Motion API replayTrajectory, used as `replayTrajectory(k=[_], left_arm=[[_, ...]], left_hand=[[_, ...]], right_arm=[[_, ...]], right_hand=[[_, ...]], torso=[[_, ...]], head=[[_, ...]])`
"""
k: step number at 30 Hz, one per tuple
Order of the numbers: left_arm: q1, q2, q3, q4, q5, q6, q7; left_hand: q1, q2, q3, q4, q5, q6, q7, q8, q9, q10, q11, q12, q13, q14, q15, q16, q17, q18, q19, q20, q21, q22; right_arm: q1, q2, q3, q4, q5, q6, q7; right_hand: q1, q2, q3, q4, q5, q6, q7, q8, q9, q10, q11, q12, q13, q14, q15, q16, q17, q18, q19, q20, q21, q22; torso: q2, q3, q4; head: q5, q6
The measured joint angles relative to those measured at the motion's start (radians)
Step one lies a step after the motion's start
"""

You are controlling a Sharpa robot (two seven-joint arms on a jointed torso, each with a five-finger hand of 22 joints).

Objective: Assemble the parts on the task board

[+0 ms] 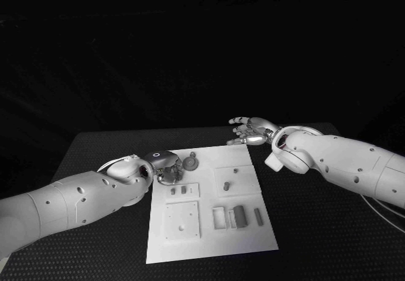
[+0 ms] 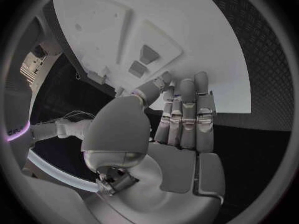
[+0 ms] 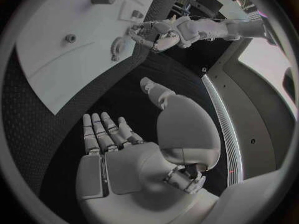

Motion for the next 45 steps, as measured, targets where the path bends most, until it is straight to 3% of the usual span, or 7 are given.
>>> replayTrajectory(k=[5, 23, 27, 34, 39, 41, 45], left_arm=[[0.0, -0.002, 0.0, 0.0, 0.001, 0.002, -0.003], [0.0, -0.046, 0.004, 0.006, 0.021, 0.0, -0.01], [-0.001, -0.065, 0.017, 0.007, 0.06, -0.002, -0.011], [0.002, -0.112, 0.051, -0.007, 0.329, -0.009, -0.002], [0.014, -0.15, 0.061, 0.001, 0.572, -0.028, 0.029], [0.017, -0.168, 0.062, 0.012, 0.67, -0.031, 0.051], [0.019, -0.195, 0.063, 0.035, 0.808, -0.026, 0.095]], left_hand=[[0.001, -0.017, -0.012, 0.001, 0.0, -0.01, 0.004, 0.0, -0.001, -0.016, 0.005, 0.0, -0.001, -0.007, 0.007, 0.0, 0.011, 0.0, -0.004, 0.004, 0.0, 0.004], [0.012, -0.028, -0.012, 0.001, 0.0, -0.014, 0.007, -0.004, -0.001, -0.021, 0.008, 0.0, -0.001, -0.007, 0.007, 0.006, 0.021, -0.001, -0.001, 0.01, 0.0, 0.01], [0.012, -0.028, -0.012, 0.001, 0.0, -0.016, 0.009, -0.004, -0.001, -0.021, 0.008, 0.004, 0.0, -0.007, 0.007, 0.008, 0.023, -0.001, 0.0, 0.011, 0.0, 0.012], [0.012, -0.028, -0.012, 0.001, 0.0, -0.016, 0.009, -0.004, -0.001, -0.022, 0.007, 0.004, 0.0, -0.007, 0.007, 0.008, 0.023, -0.001, -0.001, 0.013, 0.0, 0.011], [0.012, -0.028, -0.012, 0.001, 0.0, -0.016, 0.009, -0.004, -0.001, -0.021, 0.007, 0.004, 0.0, -0.007, 0.007, 0.008, 0.023, 0.0, -0.001, 0.013, 0.0, 0.011], [-0.006, -0.023, -0.012, 0.008, 0.005, -0.025, 0.01, -0.007, -0.001, -0.031, 0.014, 0.004, 0.0, -0.067, 0.024, -0.036, 0.006, 0.008, -0.061, 0.033, -0.036, -0.002], [-0.059, 0.006, -0.013, 0.012, 0.001, -0.047, 0.018, -0.008, 0.0, -0.051, 0.035, 0.013, 0.003, -0.154, 0.051, -0.152, -0.05, 0.015, -0.176, 0.061, -0.101, -0.061]], right_arm=[[0.0, 0.0, 0.0, 0.0, 0.0, 0.0, 0.0], [-0.005, -0.004, 0.0, 0.0, 0.0, -0.005, 0.0], [-0.008, -0.007, 0.0, 0.002, 0.0, -0.023, 0.004], [-0.008, -0.014, 0.0, 0.001, -0.023, -0.082, 0.02], [-0.013, -0.017, 0.0, 0.007, -0.115, -0.106, 0.03], [-0.017, -0.018, 0.0, 0.013, -0.174, -0.115, 0.036], [-0.02, -0.018, 0.0, 0.017, -0.291, -0.122, 0.04]], right_hand=[[0.0, 0.0, 0.0, 0.0, 0.0, 0.0, 0.0, 0.0, 0.0, 0.0, 0.0, 0.0, 0.0, 0.0, 0.0, 0.0, 0.0, 0.0, 0.0, 0.0, 0.0, 0.0], [0.0, 0.0, 0.0, 0.0, 0.0, 0.0, 0.0, 0.0, 0.0, 0.0, 0.0, 0.0, 0.0, 0.0, 0.0, 0.0, 0.0, 0.0, 0.0, 0.0, 0.0, 0.0], [0.0, 0.0, 0.0, 0.0, 0.0, 0.0, 0.0, 0.0, 0.0, 0.0, 0.0, 0.0, 0.0, 0.0, 0.0, 0.0, 0.0, 0.0, 0.0, 0.0, 0.0, 0.0], [0.0, 0.0, 0.0, 0.0, 0.0, 0.0, 0.0, 0.0, 0.0, 0.0, 0.0, 0.0, 0.0, 0.0, 0.0, 0.0, 0.0, 0.0, 0.0, 0.0, 0.0, 0.0], [0.0, 0.0, 0.0, 0.0, 0.0, 0.0, 0.0, 0.0, 0.0, 0.0, 0.0, 0.0, 0.0, 0.0, 0.0, 0.0, 0.0, 0.0, 0.0, 0.0, 0.0, 0.0], [0.007, 0.007, 0.007, -0.007, 0.0, 0.07, -0.001, 0.048, 0.035, 0.082, -0.02, 0.04, 0.018, 0.058, -0.015, 0.039, 0.025, 0.001, 0.045, -0.012, 0.027, 0.02], [0.024, 0.032, 0.023, -0.062, 0.0, 0.284, 0.015, 0.159, 0.12, 0.322, -0.085, 0.144, 0.069, 0.26, -0.068, 0.152, 0.096, 0.063, 0.217, -0.04, 0.105, 0.073]], torso=[[0.0, -0.0001, 0.0], [0.0, 0.0002, -0.0003], [0.0, 0.0003, -0.0005], [-0.001, 0.001, 0.0], [-0.002, 0.0014, 0.0005], [-0.002, 0.001, 0.0004], [-0.002, 0.0003, 0.0001]], head=[[0.0, -0.001], [-0.002, 0.002], [-0.005, 0.005], [-0.005, 0.01], [-0.005, 0.012], [-0.006, 0.014], [-0.007, 0.017]])
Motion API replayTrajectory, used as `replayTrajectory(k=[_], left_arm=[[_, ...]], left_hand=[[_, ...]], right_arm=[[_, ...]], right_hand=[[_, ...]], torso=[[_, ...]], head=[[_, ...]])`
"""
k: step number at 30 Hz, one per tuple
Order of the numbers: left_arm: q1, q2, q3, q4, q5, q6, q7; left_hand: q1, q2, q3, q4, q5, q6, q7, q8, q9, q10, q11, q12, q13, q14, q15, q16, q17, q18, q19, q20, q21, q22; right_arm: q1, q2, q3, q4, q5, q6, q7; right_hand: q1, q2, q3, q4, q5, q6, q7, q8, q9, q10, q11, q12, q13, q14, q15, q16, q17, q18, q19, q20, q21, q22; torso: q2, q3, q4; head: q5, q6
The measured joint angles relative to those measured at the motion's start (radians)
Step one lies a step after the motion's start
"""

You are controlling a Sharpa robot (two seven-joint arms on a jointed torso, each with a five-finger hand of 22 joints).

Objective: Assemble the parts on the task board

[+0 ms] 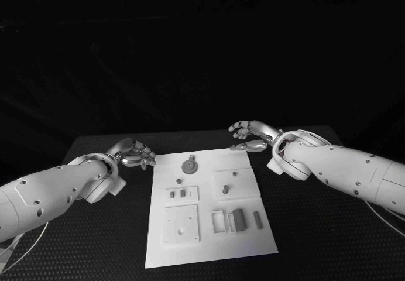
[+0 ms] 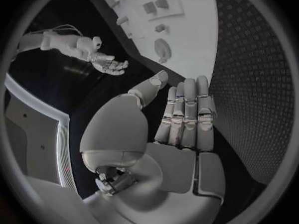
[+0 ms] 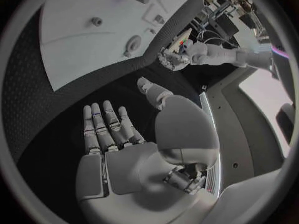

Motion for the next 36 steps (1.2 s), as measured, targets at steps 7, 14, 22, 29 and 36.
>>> replayTrajectory(k=[7, 14, 22, 29, 36], left_arm=[[0.001, -0.031, 0.0, 0.046, 0.125, 0.028, 0.067], [0.001, -0.034, 0.0, 0.071, 0.16, 0.049, 0.098], [0.001, -0.035, 0.0, 0.081, 0.175, 0.062, 0.113], [0.0, -0.035, 0.0, 0.083, 0.18, 0.068, 0.118], [0.0, -0.036, 0.0, 0.083, 0.182, 0.07, 0.119]], left_hand=[[-0.009, 0.009, -0.01, -0.011, 0.0, -0.017, 0.004, 0.0, 0.005, -0.022, 0.01, 0.016, -0.004, -0.031, 0.033, -0.126, -0.05, -0.016, -0.08, 0.03, -0.003, -0.097], [-0.009, 0.009, -0.016, -0.01, 0.0, -0.019, 0.005, 0.0, 0.006, -0.026, 0.007, 0.023, -0.006, -0.028, 0.036, -0.135, -0.051, -0.016, -0.08, 0.03, -0.003, -0.114], [-0.008, 0.009, -0.02, -0.012, 0.0, -0.021, 0.003, 0.0, 0.006, -0.029, 0.01, 0.023, -0.007, -0.025, 0.039, -0.141, -0.051, -0.017, -0.079, 0.03, -0.003, -0.121], [-0.008, 0.009, -0.02, -0.012, 0.0, -0.021, 0.003, 0.0, 0.006, -0.029, 0.01, 0.023, -0.008, -0.021, 0.035, -0.145, -0.05, -0.017, -0.079, 0.03, -0.003, -0.124], [-0.008, 0.009, -0.022, -0.01, 0.0, -0.025, 0.006, 0.0, 0.006, -0.033, 0.013, 0.023, -0.008, -0.021, 0.035, -0.146, -0.05, -0.017, -0.079, 0.03, -0.003, -0.128]], right_arm=[[-0.005, 0.0, -0.002, 0.003, -0.234, 0.021, -0.012], [-0.008, -0.008, -0.022, 0.012, -0.38, 0.048, -0.036], [-0.018, -0.01, -0.057, 0.04, -0.469, 0.063, -0.067], [-0.039, -0.005, -0.059, 0.038, -0.505, 0.068, -0.093], [-0.045, -0.001, -0.06, 0.04, -0.515, 0.074, -0.101]], right_hand=[[-0.011, 0.034, 0.02, -0.105, 0.0, 0.278, 0.016, 0.05, 0.042, 0.34, -0.094, 0.088, 0.05, 0.316, -0.096, 0.117, 0.079, 0.087, 0.286, -0.028, 0.086, 0.033], [0.001, 0.022, -0.002, -0.14, 0.0, 0.381, 0.005, 0.044, 0.047, 0.497, -0.145, 0.151, 0.132, 0.494, -0.174, 0.234, 0.183, 0.14, 0.46, -0.047, 0.159, 0.071], [0.012, 0.019, -0.036, -0.147, 0.0, 0.442, -0.016, 0.018, 0.066, 0.52, -0.174, 0.287, 0.351, 0.596, -0.261, 0.476, 0.378, 0.155, 0.62, -0.094, 0.295, 0.148], [0.011, 0.02, -0.037, -0.148, 0.0, 0.447, -0.016, -0.018, 0.078, 0.494, -0.185, 0.274, 0.425, 0.695, -0.295, 0.642, 0.472, 0.161, 0.738, -0.16, 0.431, 0.157], [0.004, 0.027, -0.013, -0.149, 0.0, 0.428, 0.003, -0.05, 0.078, 0.439, -0.171, 0.149, 0.382, 0.767, -0.284, 0.716, 0.497, 0.16, 0.797, -0.197, 0.504, 0.157]], torso=[[-0.001, -0.0023, 0.0006], [-0.001, -0.0026, 0.0006], [0.002, -0.0017, -0.0008], [0.003, 0.0, -0.0001], [0.003, 0.0, 0.0009]], head=[[-0.007, 0.005], [-0.006, 0.01], [-0.005, 0.012], [-0.004, 0.011], [0.001, 0.005]])
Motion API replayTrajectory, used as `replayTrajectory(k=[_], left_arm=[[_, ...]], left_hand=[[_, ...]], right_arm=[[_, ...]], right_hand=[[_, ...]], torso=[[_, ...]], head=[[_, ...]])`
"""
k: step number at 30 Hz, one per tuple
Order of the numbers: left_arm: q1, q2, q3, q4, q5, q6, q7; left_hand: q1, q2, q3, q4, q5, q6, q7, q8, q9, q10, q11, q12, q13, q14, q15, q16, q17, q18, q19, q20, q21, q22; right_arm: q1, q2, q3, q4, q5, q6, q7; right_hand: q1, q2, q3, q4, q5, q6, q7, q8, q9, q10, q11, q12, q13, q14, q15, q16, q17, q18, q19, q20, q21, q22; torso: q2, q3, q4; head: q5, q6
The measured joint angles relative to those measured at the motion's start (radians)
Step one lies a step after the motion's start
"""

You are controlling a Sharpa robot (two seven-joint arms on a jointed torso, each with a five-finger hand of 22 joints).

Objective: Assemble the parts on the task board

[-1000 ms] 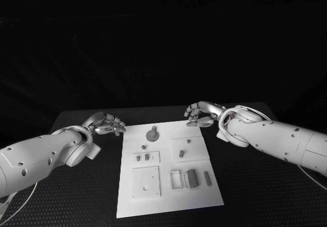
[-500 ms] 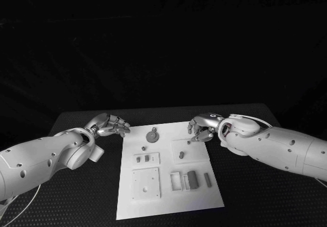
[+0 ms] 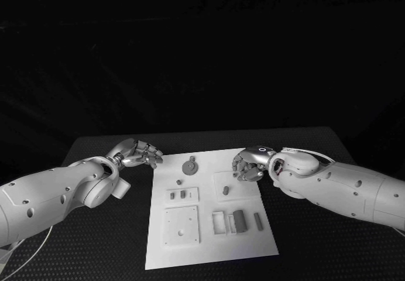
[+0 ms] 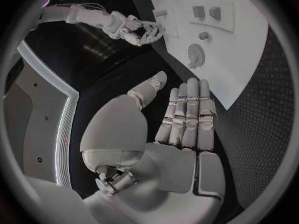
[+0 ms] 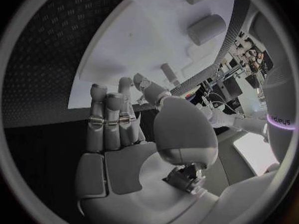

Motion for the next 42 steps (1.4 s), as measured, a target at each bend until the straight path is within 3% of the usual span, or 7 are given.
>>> replayTrajectory(k=[4, 9, 17, 23, 35, 39, 42], left_arm=[[0.0, -0.001, 0.0, 0.0, 0.001, 0.001, 0.0], [0.0, -0.001, 0.0, 0.0, 0.001, 0.001, 0.0], [0.0, -0.003, 0.0, 0.0, 0.002, 0.001, -0.001], [0.0, -0.003, 0.0, 0.0, 0.002, 0.001, -0.003], [0.0, -0.003, 0.0, 0.0, 0.002, 0.002, -0.005], [0.0, -0.003, 0.0, -0.001, 0.002, 0.003, -0.007], [0.0, -0.003, 0.0, -0.001, 0.002, 0.004, -0.008]], left_hand=[[0.0, 0.0, 0.0, 0.0, 0.0, 0.0, 0.0, 0.0, 0.0, -0.002, -0.002, 0.0, 0.0, 0.0, 0.0, -0.004, 0.0, 0.0, 0.0, 0.0, 0.0, -0.001], [0.0, 0.0, -0.003, -0.003, 0.0, 0.0, 0.0, 0.0, 0.0, -0.004, -0.003, 0.004, -0.001, 0.0, 0.0, -0.005, 0.001, -0.001, 0.0, 0.0, 0.0, -0.005], [-0.004, 0.004, -0.006, 0.001, 0.0, -0.007, 0.001, 0.0, 0.0, -0.007, 0.0, 0.004, -0.002, 0.004, 0.004, -0.008, 0.002, -0.001, 0.0, 0.0, 0.0, -0.01], [-0.009, 0.009, -0.009, 0.004, 0.0, -0.01, 0.004, 0.0, 0.0, -0.007, 0.0, 0.004, -0.003, 0.004, 0.004, -0.013, 0.004, -0.002, 0.0, 0.0, 0.0, -0.015], [-0.017, 0.017, -0.014, 0.003, 0.0, -0.01, 0.004, 0.0, 0.0, -0.014, 0.0, 0.008, -0.004, 0.004, 0.004, -0.02, 0.007, -0.007, 0.0, 0.0, 0.0, -0.022], [-0.017, 0.017, -0.014, 0.003, 0.0, -0.017, 0.004, 0.0, 0.0, -0.014, 0.0, 0.012, -0.004, 0.004, 0.003, -0.02, 0.009, -0.007, 0.004, 0.004, 0.0, -0.024], [-0.021, 0.021, -0.017, 0.006, 0.0, -0.017, 0.004, 0.0, 0.0, -0.014, 0.0, 0.012, -0.004, 0.007, 0.0, -0.024, 0.009, -0.007, 0.004, 0.004, 0.0, -0.026]], right_arm=[[-0.002, 0.003, 0.0, 0.0, -0.002, 0.0, 0.0], [-0.009, 0.009, -0.001, -0.001, -0.005, -0.003, 0.0], [-0.013, 0.011, -0.002, 0.004, -0.019, -0.006, -0.004], [-0.017, 0.017, -0.002, 0.002, -0.03, -0.024, -0.009], [-0.031, 0.026, -0.002, -0.002, -0.071, -0.078, -0.026], [-0.034, 0.028, -0.002, -0.002, -0.083, -0.091, -0.029], [-0.036, 0.03, -0.003, -0.005, -0.093, -0.097, -0.03]], right_hand=[[-0.007, -0.007, 0.008, 0.0, 0.0, -0.006, 0.01, -0.012, -0.003, -0.023, 0.007, -0.077, -0.047, 0.023, 0.016, 0.025, 0.004, -0.018, 0.018, -0.012, 0.023, 0.0], [-0.007, -0.007, 0.016, -0.001, 0.0, -0.008, 0.012, -0.025, -0.013, -0.064, 0.033, -0.162, -0.11, 0.023, 0.043, 0.037, 0.003, -0.037, 0.019, -0.013, 0.03, 0.0], [-0.002, -0.012, 0.021, -0.001, 0.0, -0.012, 0.015, -0.037, -0.029, -0.081, 0.037, -0.237, -0.177, 0.002, 0.064, 0.04, -0.009, -0.039, -0.001, -0.008, 0.03, 0.0], [0.005, -0.019, 0.032, -0.001, 0.0, -0.013, 0.017, -0.05, -0.054, -0.11, 0.04, -0.293, -0.279, -0.084, 0.107, 0.005, -0.056, -0.039, -0.087, 0.028, -0.02, 0.0], [0.019, -0.005, 0.032, -0.001, 0.0, -0.002, 0.006, -0.048, -0.066, -0.103, 0.05, -0.265, -0.308, -0.109, 0.103, 0.026, -0.078, -0.035, -0.109, 0.046, -0.033, 0.0], [0.011, 0.015, 0.032, -0.001, 0.0, 0.024, 0.005, -0.034, -0.066, -0.067, 0.084, -0.219, -0.281, -0.096, 0.068, 0.044, -0.085, -0.034, -0.093, 0.046, -0.013, 0.0], [0.012, 0.023, 0.032, -0.001, 0.0, 0.046, 0.004, -0.028, -0.066, -0.042, 0.074, -0.211, -0.274, -0.086, 0.055, 0.052, -0.094, -0.034, -0.085, 0.044, -0.008, 0.0]], torso=[[0.0, -0.0001, -0.0003], [0.0, -0.0006, -0.001], [-0.001, -0.0012, -0.001], [-0.001, -0.0012, -0.001], [-0.001, -0.0006, -0.0006], [-0.001, -0.0002, -0.0006], [-0.001, 0.0, -0.001]], head=[[0.002, -0.002], [0.004, -0.003], [0.005, -0.005], [0.004, -0.005], [0.003, -0.006], [0.003, -0.007], [0.003, -0.008]])
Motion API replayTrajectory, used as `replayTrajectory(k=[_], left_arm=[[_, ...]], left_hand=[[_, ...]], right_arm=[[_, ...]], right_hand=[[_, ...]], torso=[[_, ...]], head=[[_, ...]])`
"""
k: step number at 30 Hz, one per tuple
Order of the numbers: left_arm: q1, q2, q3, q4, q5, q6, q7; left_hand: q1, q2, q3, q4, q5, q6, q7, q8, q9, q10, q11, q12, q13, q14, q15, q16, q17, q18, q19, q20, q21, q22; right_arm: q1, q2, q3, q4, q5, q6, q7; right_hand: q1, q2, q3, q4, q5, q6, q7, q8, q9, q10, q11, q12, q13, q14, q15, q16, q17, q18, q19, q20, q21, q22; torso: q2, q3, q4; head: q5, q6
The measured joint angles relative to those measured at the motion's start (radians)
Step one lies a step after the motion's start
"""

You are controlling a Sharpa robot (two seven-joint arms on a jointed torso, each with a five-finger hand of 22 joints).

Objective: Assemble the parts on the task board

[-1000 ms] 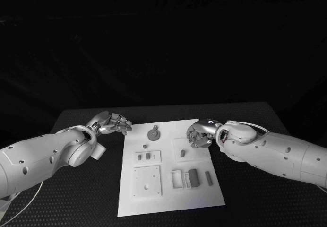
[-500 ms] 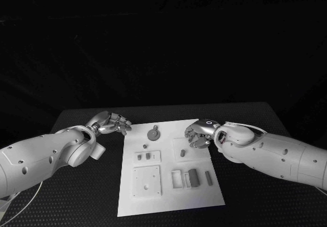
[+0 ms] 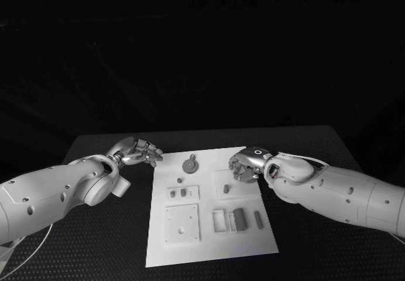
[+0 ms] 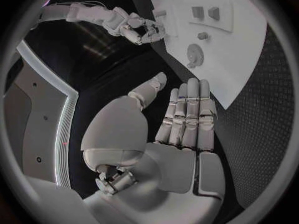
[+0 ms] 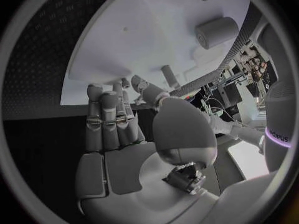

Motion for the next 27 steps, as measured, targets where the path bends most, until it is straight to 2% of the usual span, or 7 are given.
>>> replayTrajectory(k=[9, 21, 22, 23, 27], left_arm=[[0.0, 0.001, 0.0, 0.0, 0.0, 0.002, -0.003], [0.0, 0.001, 0.0, 0.001, 0.0, 0.003, -0.007], [0.0, 0.001, 0.0, 0.0, 0.0, 0.003, -0.007], [0.0, 0.001, 0.0, 0.0, 0.0, 0.003, -0.008], [0.0, 0.0, 0.0, 0.0, 0.0, 0.002, -0.009]], left_hand=[[0.0, 0.0, 0.0, 0.0, 0.0, -0.003, 0.003, 0.0, 0.0, 0.0, 0.0, 0.0, -0.001, 0.004, 0.004, 0.0, 0.001, 0.0, 0.0, 0.0, 0.0, -0.003], [0.0, 0.0, -0.003, -0.003, 0.0, -0.003, 0.003, 0.0, -0.001, 0.0, 0.0, 0.004, -0.002, 0.004, 0.004, -0.003, 0.002, 0.0, 0.0, 0.0, 0.0, -0.005], [0.0, 0.0, -0.003, -0.003, 0.0, -0.003, 0.003, 0.0, -0.001, 0.0, 0.0, 0.004, -0.002, 0.004, 0.004, -0.003, 0.002, 0.0, 0.0, 0.0, 0.0, -0.005], [0.0, 0.0, -0.003, -0.003, 0.0, -0.003, 0.003, 0.0, -0.001, 0.0, 0.0, 0.004, -0.002, 0.004, 0.004, -0.003, 0.002, 0.0, 0.0, 0.0, 0.0, -0.005], [0.0, 0.0, -0.003, -0.003, 0.0, -0.003, 0.003, 0.0, -0.001, 0.0, 0.0, 0.004, -0.002, 0.004, 0.004, -0.003, 0.002, 0.0, 0.0, 0.0, 0.0, -0.005]], right_arm=[[-0.004, 0.007, 0.0, -0.006, -0.035, -0.013, -0.006], [-0.01, 0.014, -0.003, -0.009, -0.074, -0.034, -0.015], [-0.01, 0.014, -0.003, -0.009, -0.077, -0.035, -0.016], [-0.01, 0.014, -0.004, -0.009, -0.081, -0.035, -0.017], [-0.01, 0.014, -0.008, -0.009, -0.094, -0.039, -0.02]], right_hand=[[-0.004, 0.004, 0.003, 0.003, 0.0, 0.033, -0.006, 0.012, 0.0, 0.033, -0.013, 0.0, 0.0, 0.01, -0.01, 0.008, -0.014, 0.0, 0.011, -0.007, 0.008, 0.0], [-0.004, 0.004, 0.005, 0.0, 0.0, 0.053, -0.008, 0.015, 0.0, 0.052, -0.018, 0.003, 0.003, 0.014, -0.013, 0.017, -0.022, 0.0, 0.016, -0.008, 0.016, 0.0], [-0.004, 0.004, 0.005, 0.0, 0.0, 0.057, -0.01, 0.015, 0.0, 0.055, -0.02, 0.003, 0.003, 0.016, -0.015, 0.018, -0.023, 0.0, 0.017, -0.009, 0.016, 0.0], [-0.004, 0.004, 0.005, 0.0, 0.0, 0.097, -0.02, 0.015, 0.0, 0.054, -0.02, 0.005, 0.006, 0.017, -0.017, 0.02, -0.024, 0.0, 0.02, -0.012, 0.019, 0.0], [-0.004, 0.004, 0.008, -0.003, 0.0, 0.096, -0.028, 0.018, 0.0, 0.064, -0.019, -0.001, 0.006, 0.018, -0.018, 0.021, -0.028, 0.0, 0.022, -0.013, 0.021, 0.0]], torso=[[0.0, 0.0, -0.0002], [0.0, 0.0, -0.0006], [0.0, 0.0, -0.0005], [0.0, 0.0, -0.0005], [0.0, -0.0004, -0.0005]], head=[[-0.001, -0.002], [-0.002, -0.006], [-0.002, -0.007], [-0.002, -0.007], [-0.003, -0.009]])
